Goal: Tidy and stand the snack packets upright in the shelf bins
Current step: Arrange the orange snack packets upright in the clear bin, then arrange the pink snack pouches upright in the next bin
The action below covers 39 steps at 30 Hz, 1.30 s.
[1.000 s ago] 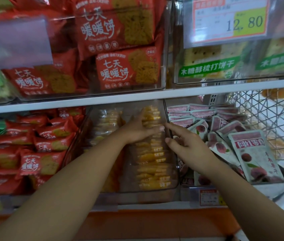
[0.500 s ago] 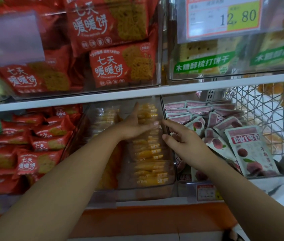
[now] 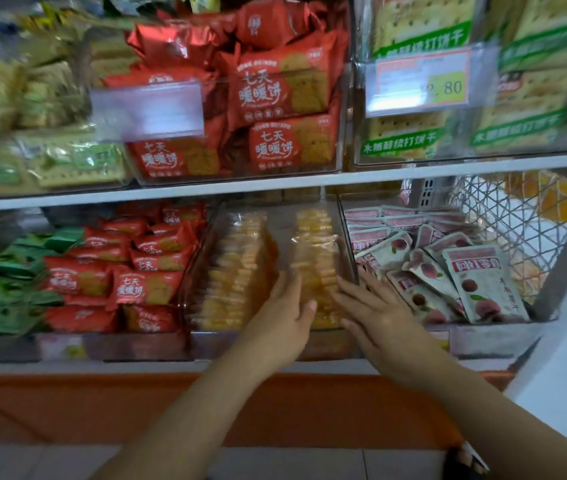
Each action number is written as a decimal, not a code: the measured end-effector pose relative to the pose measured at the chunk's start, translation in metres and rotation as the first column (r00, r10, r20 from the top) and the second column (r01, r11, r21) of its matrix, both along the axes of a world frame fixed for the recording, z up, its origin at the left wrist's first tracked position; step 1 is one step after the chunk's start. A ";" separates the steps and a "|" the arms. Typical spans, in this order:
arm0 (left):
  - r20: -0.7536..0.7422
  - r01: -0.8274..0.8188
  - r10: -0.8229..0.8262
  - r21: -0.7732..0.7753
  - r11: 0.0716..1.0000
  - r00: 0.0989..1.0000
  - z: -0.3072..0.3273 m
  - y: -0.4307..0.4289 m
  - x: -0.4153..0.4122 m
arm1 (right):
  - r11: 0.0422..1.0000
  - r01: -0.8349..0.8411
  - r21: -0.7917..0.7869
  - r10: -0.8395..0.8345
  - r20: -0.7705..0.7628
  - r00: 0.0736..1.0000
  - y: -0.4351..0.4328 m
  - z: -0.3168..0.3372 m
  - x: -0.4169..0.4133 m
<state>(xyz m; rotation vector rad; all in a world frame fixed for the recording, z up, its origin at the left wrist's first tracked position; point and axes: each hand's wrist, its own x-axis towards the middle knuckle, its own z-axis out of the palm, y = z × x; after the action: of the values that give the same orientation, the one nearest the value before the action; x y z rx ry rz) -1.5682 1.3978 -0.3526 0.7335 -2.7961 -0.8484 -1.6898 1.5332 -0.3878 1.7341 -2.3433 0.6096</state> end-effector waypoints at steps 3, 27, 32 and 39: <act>0.078 0.000 0.001 -0.009 1.000 0.997 -0.007 0.008 -0.005 | 0.994 0.054 0.092 -0.043 -0.120 0.992 0.004 0.001 0.002; -0.057 0.188 -0.210 -0.262 0.946 0.976 0.037 0.076 -0.071 | 0.866 0.333 0.374 -0.396 0.105 0.912 0.127 0.056 -0.092; -0.016 0.174 -0.175 -0.063 0.983 0.984 0.022 0.086 -0.112 | 0.880 0.325 0.347 -0.420 0.247 0.873 0.117 0.036 -0.106; -0.106 -0.037 0.055 0.161 0.986 0.993 0.012 0.096 -0.158 | 0.895 0.432 0.108 -0.430 0.459 0.777 0.115 0.021 -0.100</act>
<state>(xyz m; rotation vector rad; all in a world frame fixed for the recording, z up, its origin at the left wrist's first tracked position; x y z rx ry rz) -1.7262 1.4939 -0.3409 0.7466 -2.6272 -1.0789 -1.7898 1.6477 -0.3665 1.0437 -2.9252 1.0363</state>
